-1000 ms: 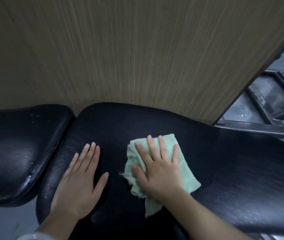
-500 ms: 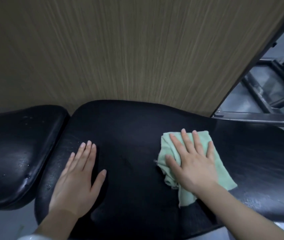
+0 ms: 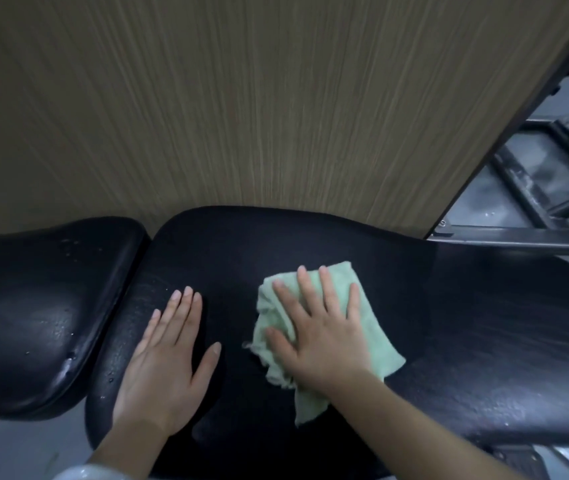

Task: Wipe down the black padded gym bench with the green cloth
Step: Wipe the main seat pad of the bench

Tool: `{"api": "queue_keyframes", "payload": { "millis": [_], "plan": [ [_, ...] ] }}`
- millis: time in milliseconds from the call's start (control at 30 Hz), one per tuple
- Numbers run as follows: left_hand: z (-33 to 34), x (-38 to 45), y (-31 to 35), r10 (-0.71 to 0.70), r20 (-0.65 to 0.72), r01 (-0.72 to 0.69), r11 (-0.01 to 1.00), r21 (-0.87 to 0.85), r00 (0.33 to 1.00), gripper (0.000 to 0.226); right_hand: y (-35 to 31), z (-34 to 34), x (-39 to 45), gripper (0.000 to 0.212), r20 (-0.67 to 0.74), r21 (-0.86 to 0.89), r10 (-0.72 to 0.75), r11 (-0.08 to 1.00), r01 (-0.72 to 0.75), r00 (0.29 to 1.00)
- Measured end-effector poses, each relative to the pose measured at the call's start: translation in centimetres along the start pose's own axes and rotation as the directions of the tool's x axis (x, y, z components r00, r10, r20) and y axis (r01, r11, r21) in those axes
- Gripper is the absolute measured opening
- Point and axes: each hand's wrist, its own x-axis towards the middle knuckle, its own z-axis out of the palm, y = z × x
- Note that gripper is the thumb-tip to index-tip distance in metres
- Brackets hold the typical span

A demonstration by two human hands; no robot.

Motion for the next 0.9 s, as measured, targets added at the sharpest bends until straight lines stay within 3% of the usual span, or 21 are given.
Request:
{"api": "queue_keyframes", "payload": {
  "millis": [200, 433, 600, 700, 900],
  "plan": [
    [-0.1, -0.1, 0.1, -0.011, 0.004, 0.011, 1.000, -0.010, 1.000, 0.071, 3.4, 0.5, -5.4, 0.065, -0.019, -0.011, -0.046, 0.999, 0.046, 0.999],
    [-0.1, -0.1, 0.1, -0.013, 0.004, 0.013, 1.000, -0.004, 1.000, 0.071, 9.5, -1.3, -5.9, 0.069, 0.016, -0.034, 0.218, 0.975, -0.218, 0.976],
    [0.2, -0.1, 0.0, 0.002, -0.009, -0.002, 1.000, -0.007, 1.000, 0.070, 8.0, -1.4, -2.0, 0.071, 0.027, -0.030, 0.397, 0.918, -0.396, 0.917],
    [0.1, -0.1, 0.0, 0.005, -0.018, -0.005, 1.000, -0.002, 1.000, 0.070, 5.7, -1.4, 0.2, 0.067, 0.076, -0.032, 0.362, 0.932, -0.360, 0.929],
    [0.2, -0.1, 0.1, -0.004, -0.018, 0.004, 1.000, 0.027, 1.000, 0.070, 0.9, -0.4, 2.3, 0.068, 0.060, -0.016, 0.157, 0.988, -0.156, 0.986]
  ]
}}
